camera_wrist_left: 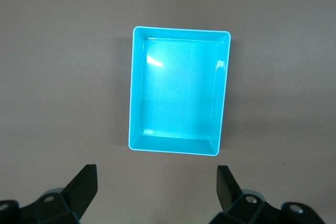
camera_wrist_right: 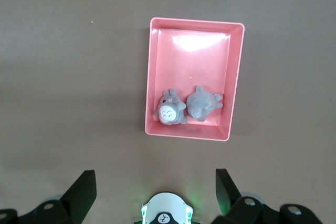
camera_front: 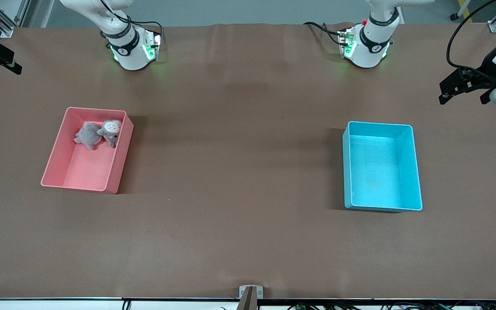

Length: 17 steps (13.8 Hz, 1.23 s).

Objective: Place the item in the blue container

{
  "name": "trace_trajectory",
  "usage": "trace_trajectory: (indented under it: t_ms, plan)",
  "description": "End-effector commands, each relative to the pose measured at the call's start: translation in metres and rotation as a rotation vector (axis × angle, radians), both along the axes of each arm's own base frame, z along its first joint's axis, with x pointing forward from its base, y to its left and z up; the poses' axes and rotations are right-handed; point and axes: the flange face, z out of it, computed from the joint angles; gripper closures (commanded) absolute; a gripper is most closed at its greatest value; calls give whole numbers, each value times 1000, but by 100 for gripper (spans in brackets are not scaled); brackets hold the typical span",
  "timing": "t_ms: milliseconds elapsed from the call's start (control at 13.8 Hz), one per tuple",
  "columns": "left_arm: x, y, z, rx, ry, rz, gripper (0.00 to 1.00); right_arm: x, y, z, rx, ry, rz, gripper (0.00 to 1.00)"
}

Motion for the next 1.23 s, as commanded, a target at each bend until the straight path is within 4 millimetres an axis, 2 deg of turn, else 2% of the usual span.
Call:
trace_trajectory:
  t_ms: [0, 579, 724, 1159]
  plan:
    - [1, 0, 2, 6, 13, -19, 0, 9, -4, 7, 13, -16, -7, 0]
    - [6, 4, 9, 16, -3, -8, 0, 14, -9, -1, 12, 1, 6, 0]
    - [13, 2, 12, 17, -14, -9, 0, 14, -10, -1, 9, -3, 5, 0]
    - [14, 0, 8, 16, -6, -14, 0, 17, -12, 2, -35, -32, 53, 0]
